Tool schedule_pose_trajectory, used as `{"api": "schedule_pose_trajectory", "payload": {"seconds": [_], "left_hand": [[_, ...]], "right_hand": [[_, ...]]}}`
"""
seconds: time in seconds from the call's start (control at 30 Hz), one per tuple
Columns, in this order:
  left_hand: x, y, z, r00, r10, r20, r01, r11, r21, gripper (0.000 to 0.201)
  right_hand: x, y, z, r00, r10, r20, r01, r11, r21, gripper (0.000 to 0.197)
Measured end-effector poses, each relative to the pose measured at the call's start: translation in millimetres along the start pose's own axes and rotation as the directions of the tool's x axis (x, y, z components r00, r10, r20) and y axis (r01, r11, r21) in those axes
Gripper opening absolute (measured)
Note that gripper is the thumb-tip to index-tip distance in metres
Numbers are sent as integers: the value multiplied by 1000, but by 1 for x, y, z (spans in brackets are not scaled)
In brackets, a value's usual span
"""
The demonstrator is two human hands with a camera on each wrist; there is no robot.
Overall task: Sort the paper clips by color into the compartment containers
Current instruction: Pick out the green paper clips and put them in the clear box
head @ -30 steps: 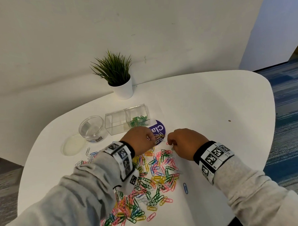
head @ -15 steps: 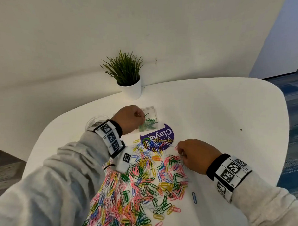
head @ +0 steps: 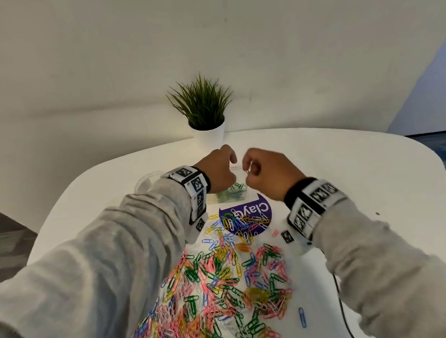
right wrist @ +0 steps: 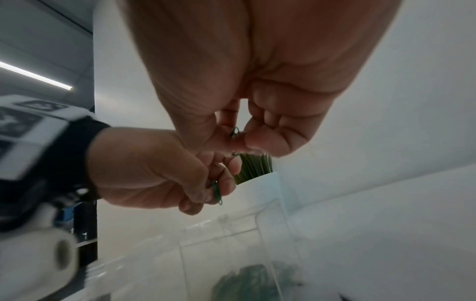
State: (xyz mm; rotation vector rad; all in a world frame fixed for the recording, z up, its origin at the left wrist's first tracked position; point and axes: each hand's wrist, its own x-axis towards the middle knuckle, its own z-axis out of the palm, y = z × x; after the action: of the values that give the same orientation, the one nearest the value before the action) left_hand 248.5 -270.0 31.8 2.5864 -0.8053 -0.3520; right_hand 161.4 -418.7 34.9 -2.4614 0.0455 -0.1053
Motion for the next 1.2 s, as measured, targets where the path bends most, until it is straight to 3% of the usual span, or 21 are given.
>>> {"api": "schedule_pose_trajectory", "payload": {"seconds": [0.07,0.2,0.3,0.4,0.47,0.53,0.63,0.73,0.83,0.93,1.2], "left_hand": [[-2,0,-3,1000,0,-26,-2,998,-65,35],[-14,-10,-13,998,-7,-68,5,1000,-23,30],[-43,-24,-14,990,46,-133,-41,998,41,20],[-91,-41,6,985,127,116,-144,977,156,29],[-124,-50,26,949,201,244,-256,942,218,35],[-152,-51,42,909,270,316,-350,908,231,40],[-174,-57,55,915,237,327,-335,897,287,45],[-181,-61,56,958,179,224,-244,920,308,42],[-179,-41,61,959,220,177,-265,920,288,38],[-166,-7,74,956,237,175,-282,909,308,33],[-143,22,94,991,103,90,-127,938,322,26]], "right_hand": [[20,-6,7,1000,-22,-14,22,1000,-12,14],[34,-4,12,992,-51,111,78,965,-252,16],[14,-3,14,991,-124,58,136,938,-318,19],[-24,1,30,957,-140,254,218,926,-307,26],[-49,5,40,904,-102,414,260,902,-345,28],[-67,14,43,871,-66,486,287,872,-397,37],[-87,30,36,904,-23,427,230,868,-439,42],[-99,41,29,944,42,328,104,904,-415,34],[-111,42,27,924,119,362,31,923,-383,22],[-116,44,28,944,122,308,-9,940,-342,17],[-117,60,36,967,153,203,-86,949,-302,23]]}}
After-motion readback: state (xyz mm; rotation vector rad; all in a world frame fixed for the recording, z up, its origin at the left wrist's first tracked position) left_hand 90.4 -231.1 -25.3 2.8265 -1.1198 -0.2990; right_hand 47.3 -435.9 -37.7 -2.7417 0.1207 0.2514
